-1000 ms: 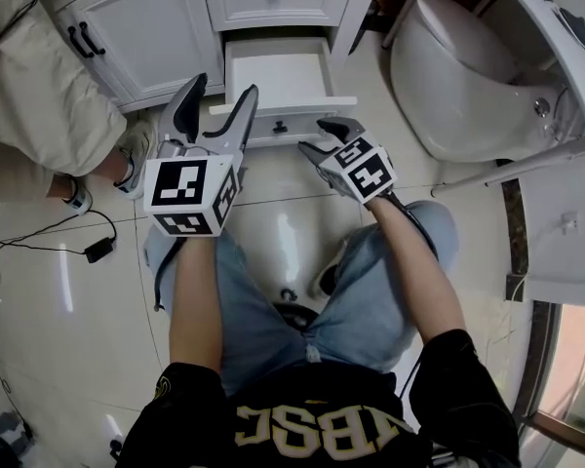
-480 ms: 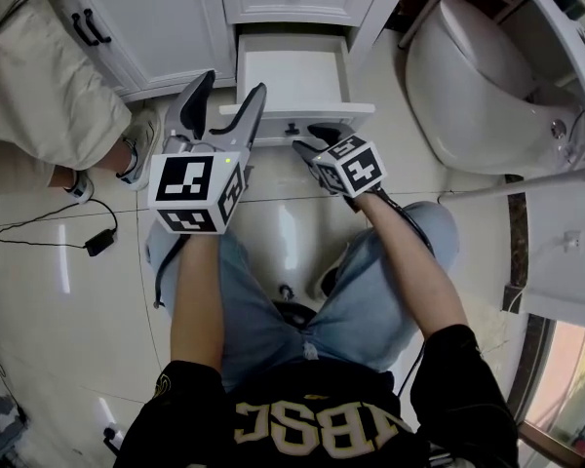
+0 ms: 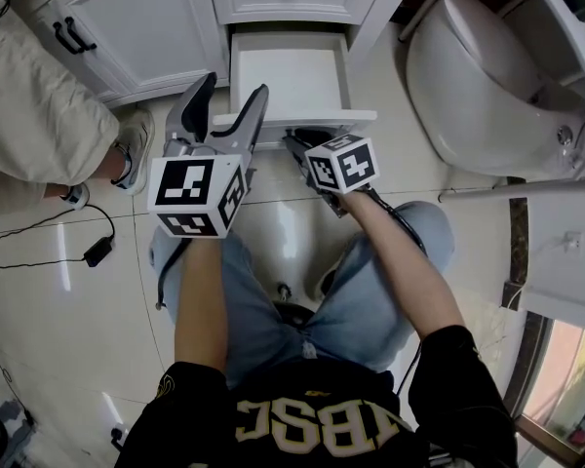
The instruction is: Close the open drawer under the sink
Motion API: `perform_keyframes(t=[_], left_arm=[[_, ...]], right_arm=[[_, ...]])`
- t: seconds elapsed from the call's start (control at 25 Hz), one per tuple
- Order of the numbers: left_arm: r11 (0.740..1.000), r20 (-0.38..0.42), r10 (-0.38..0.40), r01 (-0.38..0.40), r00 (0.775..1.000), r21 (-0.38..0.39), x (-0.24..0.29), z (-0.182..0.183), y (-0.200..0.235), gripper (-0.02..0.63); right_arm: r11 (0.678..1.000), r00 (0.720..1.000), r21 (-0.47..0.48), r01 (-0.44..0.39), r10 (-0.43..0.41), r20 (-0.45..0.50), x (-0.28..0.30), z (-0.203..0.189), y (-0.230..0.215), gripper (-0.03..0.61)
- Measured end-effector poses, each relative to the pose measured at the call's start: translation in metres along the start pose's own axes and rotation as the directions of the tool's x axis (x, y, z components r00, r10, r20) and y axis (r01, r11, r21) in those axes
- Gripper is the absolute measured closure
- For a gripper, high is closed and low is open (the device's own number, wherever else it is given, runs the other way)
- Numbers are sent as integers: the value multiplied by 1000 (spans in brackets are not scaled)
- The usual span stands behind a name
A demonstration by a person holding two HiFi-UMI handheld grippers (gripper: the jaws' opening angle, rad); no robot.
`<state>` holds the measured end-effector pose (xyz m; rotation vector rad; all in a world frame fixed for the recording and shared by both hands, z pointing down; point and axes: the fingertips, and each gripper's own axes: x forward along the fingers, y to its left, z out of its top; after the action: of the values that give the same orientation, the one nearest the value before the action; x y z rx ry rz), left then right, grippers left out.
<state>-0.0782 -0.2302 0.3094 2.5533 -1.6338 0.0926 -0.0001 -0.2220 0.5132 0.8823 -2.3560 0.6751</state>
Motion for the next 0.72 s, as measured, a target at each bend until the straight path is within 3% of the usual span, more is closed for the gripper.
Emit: perform_keyframes(t=[0.36,0.72], left_arm=[[999,-32,-3,1,999,-41,33,-15,18,321],[995,-83,38,-46,996,-92,59,-37,52,322]], right_arm=[[998,998,-2,55,-55,42,21,28,-22,488],[991,986,29,128,-131,104,46,63,-58,486]])
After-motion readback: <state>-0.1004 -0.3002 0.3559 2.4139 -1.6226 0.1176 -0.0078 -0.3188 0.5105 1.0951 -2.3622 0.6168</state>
